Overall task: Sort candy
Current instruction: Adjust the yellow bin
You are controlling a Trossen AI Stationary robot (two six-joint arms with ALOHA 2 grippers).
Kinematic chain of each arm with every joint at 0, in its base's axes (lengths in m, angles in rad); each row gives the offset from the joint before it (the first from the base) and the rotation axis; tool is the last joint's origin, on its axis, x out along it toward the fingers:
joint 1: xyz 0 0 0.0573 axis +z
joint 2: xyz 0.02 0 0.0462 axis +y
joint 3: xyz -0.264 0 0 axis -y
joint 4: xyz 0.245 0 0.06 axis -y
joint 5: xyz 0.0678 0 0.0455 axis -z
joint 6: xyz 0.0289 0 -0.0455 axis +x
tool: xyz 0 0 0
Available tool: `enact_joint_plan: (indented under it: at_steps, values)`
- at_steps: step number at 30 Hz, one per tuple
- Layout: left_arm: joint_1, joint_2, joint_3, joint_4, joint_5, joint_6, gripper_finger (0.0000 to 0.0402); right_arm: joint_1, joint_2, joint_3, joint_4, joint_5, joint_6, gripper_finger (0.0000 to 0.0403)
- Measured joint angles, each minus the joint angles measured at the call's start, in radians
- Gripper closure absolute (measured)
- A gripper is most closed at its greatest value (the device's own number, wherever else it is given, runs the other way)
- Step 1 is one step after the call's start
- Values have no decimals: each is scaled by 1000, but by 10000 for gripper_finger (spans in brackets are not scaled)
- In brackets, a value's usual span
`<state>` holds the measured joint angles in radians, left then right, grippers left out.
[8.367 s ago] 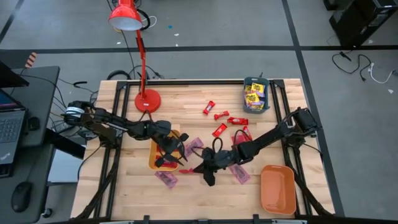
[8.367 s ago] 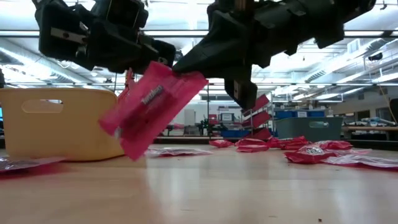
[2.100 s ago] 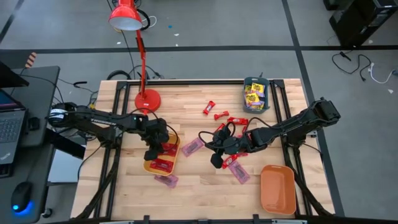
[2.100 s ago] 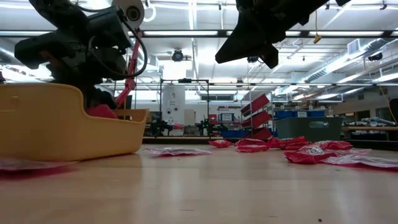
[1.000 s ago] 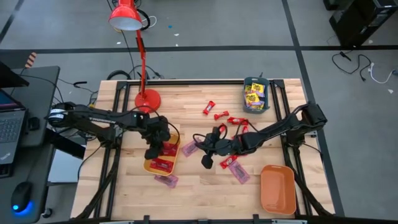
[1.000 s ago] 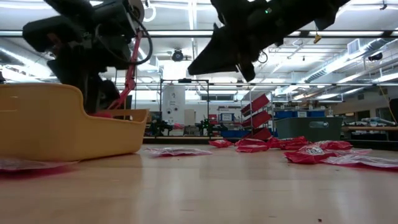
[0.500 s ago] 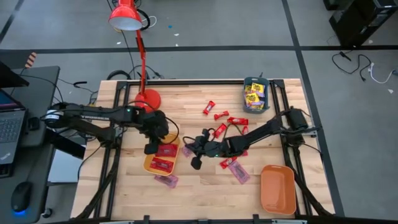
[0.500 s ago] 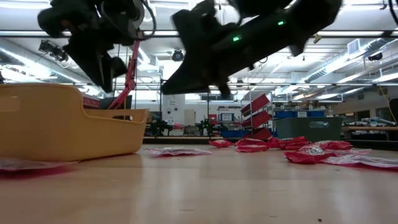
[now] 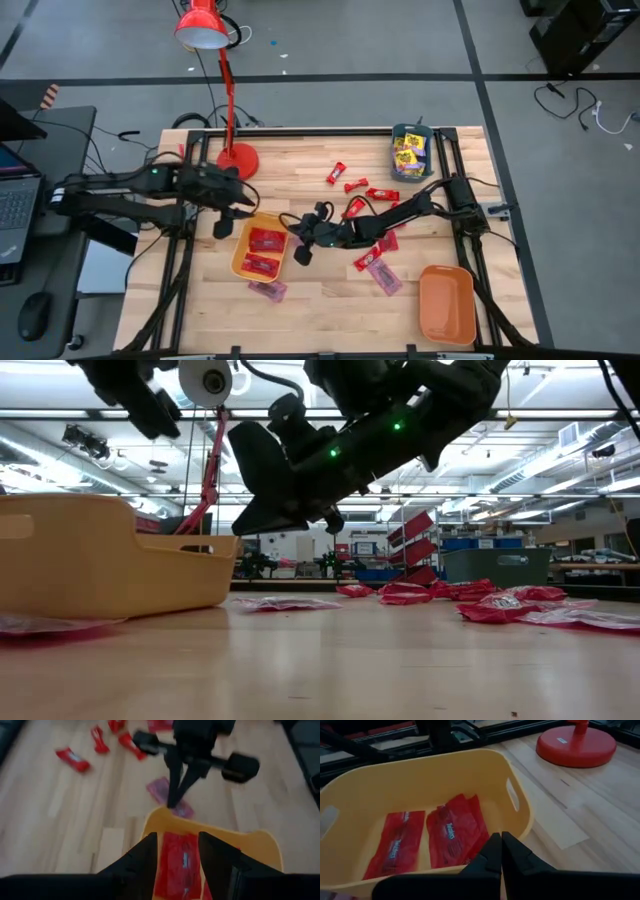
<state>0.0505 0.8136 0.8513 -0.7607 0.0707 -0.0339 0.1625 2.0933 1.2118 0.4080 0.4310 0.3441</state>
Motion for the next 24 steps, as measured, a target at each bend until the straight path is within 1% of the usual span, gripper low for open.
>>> enact_joint_plan:
  at_steps: [5, 8, 15, 20, 22, 24]
  values:
    - [0, -77, 0, 7, -44, -4, 257, -13, 0, 0, 0, 3, -13, 403]
    - [0, -101, 0, 6, -55, -4, 257, -22, 0, 0, -2, 22, -31, 403]
    - [0, -101, -3, 9, -59, -4, 257, -36, 0, 0, -2, 23, -33, 403]
    - [0, -102, -33, 10, -61, -4, 257, -14, -9, -1, 3, 23, -32, 403]
    - [0, -102, -53, 11, -48, -4, 257, -3, -26, -1, 3, 23, -33, 403]
    - [0, -102, -87, 14, 11, 0, 257, 10, -46, -1, 0, 23, -33, 403]
